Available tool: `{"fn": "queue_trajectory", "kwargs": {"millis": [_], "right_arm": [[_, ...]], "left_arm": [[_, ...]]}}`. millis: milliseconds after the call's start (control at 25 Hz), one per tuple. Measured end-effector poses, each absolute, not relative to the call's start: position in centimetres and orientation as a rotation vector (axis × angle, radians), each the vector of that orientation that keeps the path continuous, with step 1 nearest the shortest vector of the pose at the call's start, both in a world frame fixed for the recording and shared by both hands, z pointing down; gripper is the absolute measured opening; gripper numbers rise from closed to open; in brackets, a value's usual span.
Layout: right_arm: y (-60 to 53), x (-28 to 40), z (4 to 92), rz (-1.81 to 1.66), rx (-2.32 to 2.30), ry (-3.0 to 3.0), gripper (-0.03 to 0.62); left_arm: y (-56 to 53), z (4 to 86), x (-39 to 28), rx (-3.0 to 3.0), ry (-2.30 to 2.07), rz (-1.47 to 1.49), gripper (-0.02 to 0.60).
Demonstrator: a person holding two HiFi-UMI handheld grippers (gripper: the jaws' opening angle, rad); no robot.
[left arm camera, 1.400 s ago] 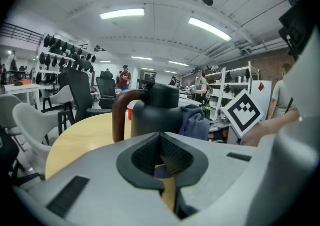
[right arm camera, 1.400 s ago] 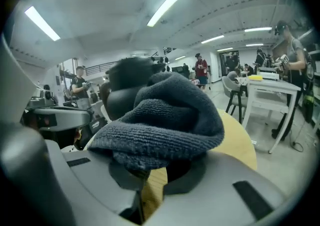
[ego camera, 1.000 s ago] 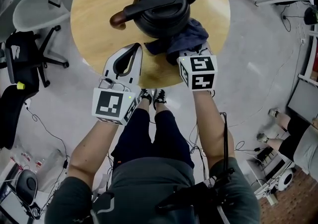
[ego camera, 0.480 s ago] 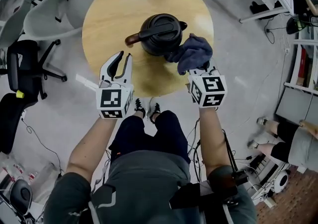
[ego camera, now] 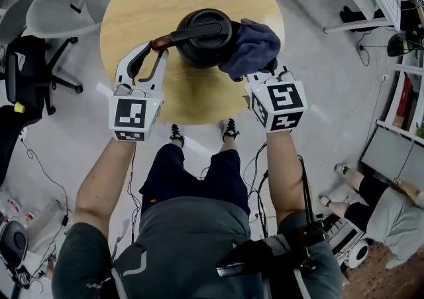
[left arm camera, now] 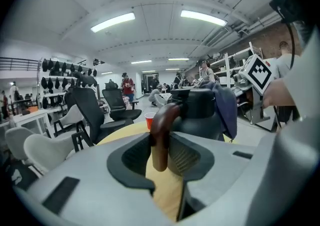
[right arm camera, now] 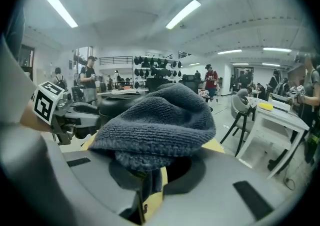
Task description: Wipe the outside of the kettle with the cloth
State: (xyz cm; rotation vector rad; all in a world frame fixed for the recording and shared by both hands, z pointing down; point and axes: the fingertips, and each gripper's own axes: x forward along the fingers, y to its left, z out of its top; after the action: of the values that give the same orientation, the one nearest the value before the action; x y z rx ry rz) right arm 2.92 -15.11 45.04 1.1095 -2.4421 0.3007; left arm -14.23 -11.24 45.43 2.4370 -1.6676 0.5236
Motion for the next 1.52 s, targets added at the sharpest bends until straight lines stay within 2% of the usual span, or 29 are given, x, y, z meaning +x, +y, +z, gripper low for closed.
{"fn": "queue_trajectory", "kwargs": {"millis": [360, 920, 1040, 1320, 1520], "right_arm": [[-14.3, 2.3, 52.7, 0.428, 0.95, -2.419, 0.054], [-13.6, 1.1, 59.6, 0.486, 0.85, -2.309, 0.054], [-13.6, 1.3, 58.0, 0.487, 0.856, -2.348, 0.054], [-15.6, 1.9, 45.9, 0.374, 0.944, -2.612, 0.054], [-15.7, -0.3, 45.0, 0.293, 0.853, -2.645, 0.054]], "left_arm": [[-12.9, 45.7, -15.4, 2.398, -1.756, 0.577, 0.114], [-15.1, 46.0, -16.5, 2.439, -1.758, 0.547, 0.11], [-15.7, 46.0, -16.8, 2.459, -1.731, 0.551, 0.11], [-16.9, 45.9, -17.0, 2.515, -1.666, 0.583, 0.11], [-18.3, 46.1, -17.3, 2.55, -1.627, 0.583, 0.11]]}}
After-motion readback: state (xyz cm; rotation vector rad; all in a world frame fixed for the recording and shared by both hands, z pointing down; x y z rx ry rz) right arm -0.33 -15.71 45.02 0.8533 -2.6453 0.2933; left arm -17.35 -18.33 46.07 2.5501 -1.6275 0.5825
